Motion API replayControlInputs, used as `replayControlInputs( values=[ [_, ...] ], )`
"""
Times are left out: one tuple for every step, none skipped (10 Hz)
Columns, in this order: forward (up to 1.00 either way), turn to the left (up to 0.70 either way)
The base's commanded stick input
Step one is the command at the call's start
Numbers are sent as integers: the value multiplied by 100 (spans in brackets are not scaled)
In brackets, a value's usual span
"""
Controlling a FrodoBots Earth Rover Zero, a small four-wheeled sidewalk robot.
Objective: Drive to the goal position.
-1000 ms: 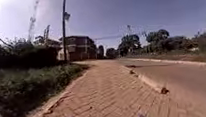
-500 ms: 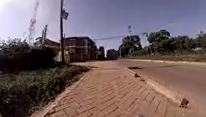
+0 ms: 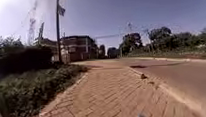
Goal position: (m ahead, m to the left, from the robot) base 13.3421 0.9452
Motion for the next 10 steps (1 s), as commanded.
replayControlInputs(
  values=[
    [100, 0],
    [100, 0],
    [100, -5],
    [100, -35],
    [100, -29],
    [100, 0],
    [100, 0],
    [100, 0],
    [100, 0],
    [100, 0]
  ],
)
